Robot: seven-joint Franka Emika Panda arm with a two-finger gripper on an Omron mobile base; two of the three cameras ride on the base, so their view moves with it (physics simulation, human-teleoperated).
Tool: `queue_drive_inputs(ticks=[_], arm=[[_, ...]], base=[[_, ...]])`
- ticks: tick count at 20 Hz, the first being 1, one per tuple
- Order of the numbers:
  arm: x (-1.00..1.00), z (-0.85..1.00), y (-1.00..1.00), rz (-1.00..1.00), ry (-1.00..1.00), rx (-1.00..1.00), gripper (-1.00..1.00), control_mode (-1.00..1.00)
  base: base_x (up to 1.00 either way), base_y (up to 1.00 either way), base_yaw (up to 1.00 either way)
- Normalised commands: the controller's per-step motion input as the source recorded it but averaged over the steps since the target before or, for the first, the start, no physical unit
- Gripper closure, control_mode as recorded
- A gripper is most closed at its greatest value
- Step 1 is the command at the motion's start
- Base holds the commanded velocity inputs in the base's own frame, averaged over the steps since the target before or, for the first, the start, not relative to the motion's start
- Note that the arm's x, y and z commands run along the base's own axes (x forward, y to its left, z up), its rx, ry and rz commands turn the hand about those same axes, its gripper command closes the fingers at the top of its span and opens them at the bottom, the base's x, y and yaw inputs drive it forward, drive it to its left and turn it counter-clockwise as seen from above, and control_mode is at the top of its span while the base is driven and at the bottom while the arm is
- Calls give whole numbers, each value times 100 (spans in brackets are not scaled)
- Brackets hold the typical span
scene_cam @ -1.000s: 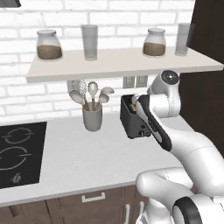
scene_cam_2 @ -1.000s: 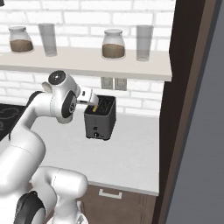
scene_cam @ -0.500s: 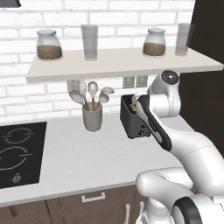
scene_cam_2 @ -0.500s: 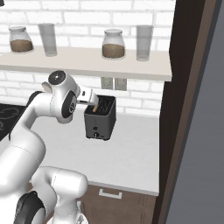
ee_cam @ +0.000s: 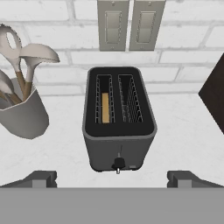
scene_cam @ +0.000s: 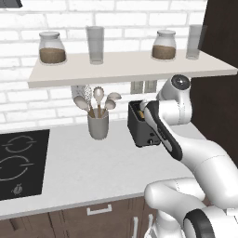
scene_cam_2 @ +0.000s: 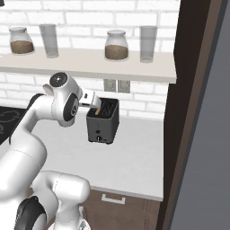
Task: Start the toaster. Once the lever pops up, take the bread to the plate on the dining counter.
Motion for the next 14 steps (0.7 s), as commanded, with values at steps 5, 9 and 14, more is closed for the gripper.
queue_drive_inputs(ticks=[5,9,14], arm=[[0,0,0,0,0,0,-100,-100],[0,0,0,0,0,0,-100,-100],[0,0,0,0,0,0,-100,-100]], base=[[0,0,0],[0,0,0],[0,0,0]])
